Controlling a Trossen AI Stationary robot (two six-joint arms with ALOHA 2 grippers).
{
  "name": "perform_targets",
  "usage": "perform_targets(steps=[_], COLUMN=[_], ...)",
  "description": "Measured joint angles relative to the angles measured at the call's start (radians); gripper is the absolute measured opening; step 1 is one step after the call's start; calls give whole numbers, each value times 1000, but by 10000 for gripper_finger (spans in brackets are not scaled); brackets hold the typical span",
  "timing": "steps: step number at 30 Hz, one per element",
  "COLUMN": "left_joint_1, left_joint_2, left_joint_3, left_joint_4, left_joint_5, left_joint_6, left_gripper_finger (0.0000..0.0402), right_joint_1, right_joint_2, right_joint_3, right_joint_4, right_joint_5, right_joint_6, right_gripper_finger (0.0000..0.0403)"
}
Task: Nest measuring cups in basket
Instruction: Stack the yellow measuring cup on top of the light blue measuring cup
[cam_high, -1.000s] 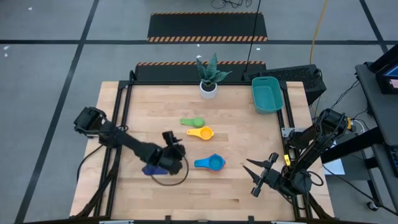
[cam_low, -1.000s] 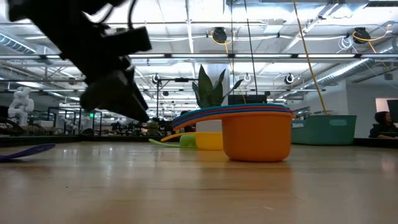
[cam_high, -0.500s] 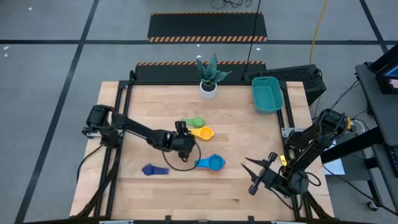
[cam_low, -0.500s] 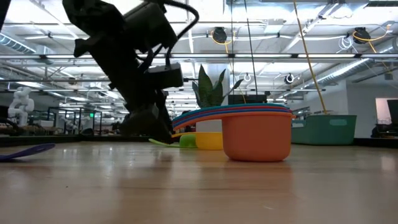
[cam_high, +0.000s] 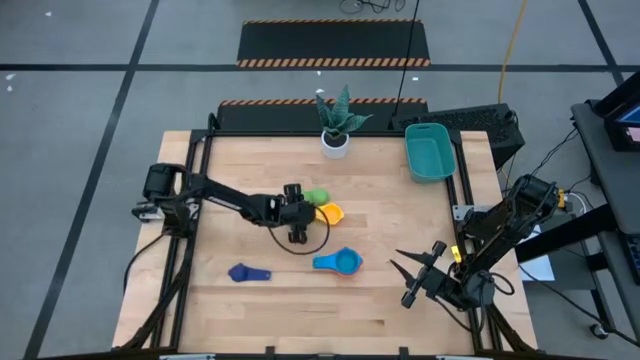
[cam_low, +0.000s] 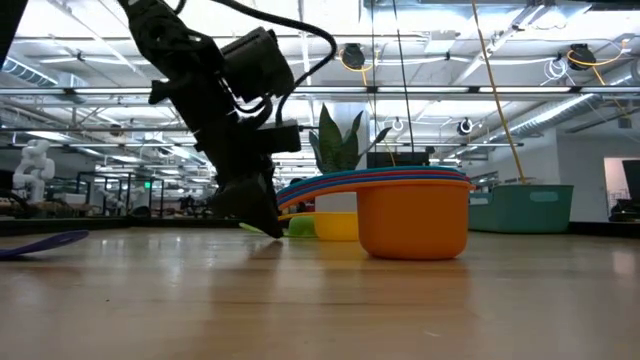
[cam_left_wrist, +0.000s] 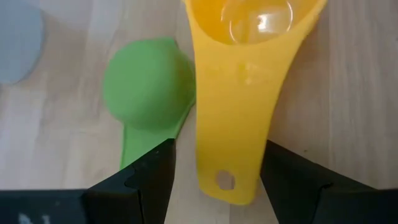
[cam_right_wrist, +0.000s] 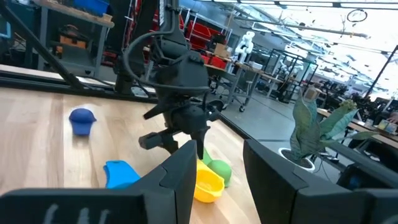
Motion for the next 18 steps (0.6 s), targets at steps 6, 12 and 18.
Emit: perform_targets(steps=[6,12,18], left_joint_1=[78,140,147], left_joint_2=[-4,-2,0], left_joint_3=[1,0,0], left_joint_4=[6,40,42], left_joint_5=[163,311,335], left_joint_6=[53,70,70], left_gripper_finger=[225,224,180], right_joint_1=[0,0,0], right_joint_2=[0,0,0], right_joint_3=[0,0,0], right_joint_4=[0,1,1], right_joint_5=[0,0,0], right_joint_6=[0,-12,-19], right_gripper_finger=[125,125,125])
